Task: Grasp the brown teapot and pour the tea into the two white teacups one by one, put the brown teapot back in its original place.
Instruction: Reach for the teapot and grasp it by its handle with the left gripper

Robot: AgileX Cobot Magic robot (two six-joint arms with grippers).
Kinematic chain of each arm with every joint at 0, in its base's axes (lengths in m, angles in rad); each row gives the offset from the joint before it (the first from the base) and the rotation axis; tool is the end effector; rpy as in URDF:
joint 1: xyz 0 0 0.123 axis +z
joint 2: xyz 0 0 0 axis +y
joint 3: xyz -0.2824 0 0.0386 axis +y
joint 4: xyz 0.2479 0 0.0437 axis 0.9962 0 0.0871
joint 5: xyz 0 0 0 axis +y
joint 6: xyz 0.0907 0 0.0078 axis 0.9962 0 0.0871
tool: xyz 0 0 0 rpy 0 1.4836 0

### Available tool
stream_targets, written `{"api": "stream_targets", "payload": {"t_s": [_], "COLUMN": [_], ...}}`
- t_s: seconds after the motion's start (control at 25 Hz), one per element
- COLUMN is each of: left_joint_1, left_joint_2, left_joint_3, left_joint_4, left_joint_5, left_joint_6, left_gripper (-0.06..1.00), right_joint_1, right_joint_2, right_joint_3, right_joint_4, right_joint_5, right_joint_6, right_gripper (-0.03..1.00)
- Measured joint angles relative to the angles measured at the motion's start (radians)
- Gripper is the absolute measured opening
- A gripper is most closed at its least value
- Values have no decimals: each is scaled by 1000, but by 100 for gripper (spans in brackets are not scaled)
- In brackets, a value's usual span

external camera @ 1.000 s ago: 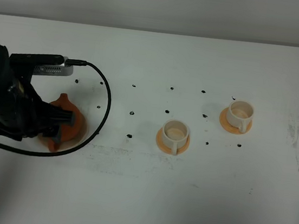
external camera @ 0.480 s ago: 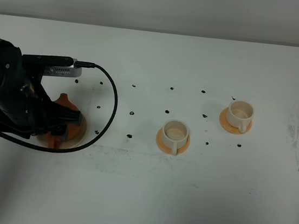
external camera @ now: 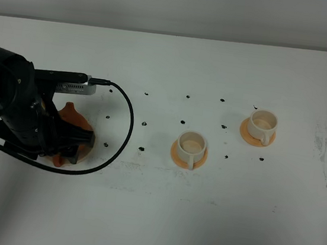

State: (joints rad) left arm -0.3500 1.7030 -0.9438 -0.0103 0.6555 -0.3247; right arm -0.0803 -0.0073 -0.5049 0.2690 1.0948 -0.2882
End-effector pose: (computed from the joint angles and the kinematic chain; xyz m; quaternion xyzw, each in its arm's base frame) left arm 0.2884 -0.1059 0.1705 0.0089 0.9926 -0.0436 0.1133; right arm -0.0079 0.0222 0.2781 -0.0965 0.8457 0.0386 0.5235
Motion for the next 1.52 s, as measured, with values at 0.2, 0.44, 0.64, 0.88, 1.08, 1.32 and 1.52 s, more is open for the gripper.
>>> {"api": "stream_targets", "payload": {"t_s": [0.2, 0.44, 0.64, 0.88, 1.08, 1.32, 1.52], "left_joint_1": [-3, -3, -3, -3, -3, -3, -3], "left_joint_2": [2, 13, 24, 31, 31, 42, 56], "left_joint_3": [0, 0, 0, 0, 0, 0, 0], "left_joint_4": [0, 16, 28, 41, 45, 45, 47], "left_joint_5": [-8, -8, -12, -24, -58, -64, -66], "left_joint_6": [-29, -47, -50, -50, -50, -56, -77], "left_gripper": [66, 66, 66, 66, 66, 66, 59], "right_joint_1": [0, 0, 0, 0, 0, 0, 0], "right_joint_2": [0, 0, 0, 0, 0, 0, 0], "right_joint_3": [0, 0, 0, 0, 0, 0, 0], "right_joint_4": [0, 0, 0, 0, 0, 0, 0], "right_joint_5": [0, 0, 0, 0, 0, 0, 0], "right_joint_6": [0, 0, 0, 0, 0, 0, 0], "right_gripper": [22, 22, 22, 22, 22, 22, 22]}}
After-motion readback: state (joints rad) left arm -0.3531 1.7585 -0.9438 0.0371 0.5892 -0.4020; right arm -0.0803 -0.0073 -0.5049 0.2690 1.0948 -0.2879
